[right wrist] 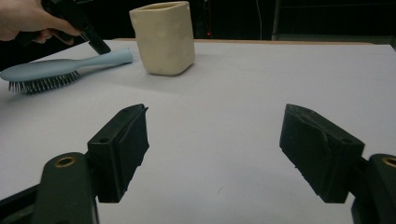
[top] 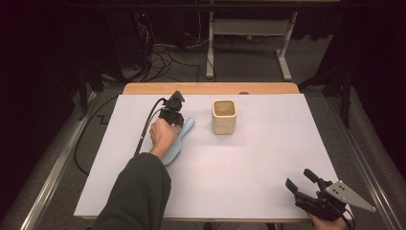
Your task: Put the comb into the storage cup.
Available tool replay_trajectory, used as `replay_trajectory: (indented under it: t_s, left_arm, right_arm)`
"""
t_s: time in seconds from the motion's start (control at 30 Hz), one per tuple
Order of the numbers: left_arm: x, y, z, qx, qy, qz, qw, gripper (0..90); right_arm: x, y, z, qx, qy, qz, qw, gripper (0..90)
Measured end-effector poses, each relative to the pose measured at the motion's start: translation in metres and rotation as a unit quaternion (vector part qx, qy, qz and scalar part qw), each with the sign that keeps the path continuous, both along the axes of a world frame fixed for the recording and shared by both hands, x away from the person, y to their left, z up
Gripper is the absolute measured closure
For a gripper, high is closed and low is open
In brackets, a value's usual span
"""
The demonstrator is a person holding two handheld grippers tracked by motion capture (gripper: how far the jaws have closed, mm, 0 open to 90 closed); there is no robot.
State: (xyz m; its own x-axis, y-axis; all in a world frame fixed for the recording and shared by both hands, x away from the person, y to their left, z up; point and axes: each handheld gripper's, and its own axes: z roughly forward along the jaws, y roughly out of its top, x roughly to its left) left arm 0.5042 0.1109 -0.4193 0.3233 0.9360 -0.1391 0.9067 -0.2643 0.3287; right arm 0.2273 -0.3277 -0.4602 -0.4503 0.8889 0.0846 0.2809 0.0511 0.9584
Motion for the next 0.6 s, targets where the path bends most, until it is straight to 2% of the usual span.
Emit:
replay_trajectory:
  t_s: [0.43,0.6]
  left_arm:
    - [0.0021,0.0005,-0.0032,0.001,0.006,-0.002,1.0,89.6]
    - [0.0025,-0.0026,-0.0065,0.0,0.014,-0.007,0.9999,89.6]
  right_arm:
    - [0.0004,0.0005,-0.0001,0.0,0.001,0.0,1.0,24.1]
    - [0.0004,0.0005,-0.0001,-0.001,0.001,0.0,1.0,24.1]
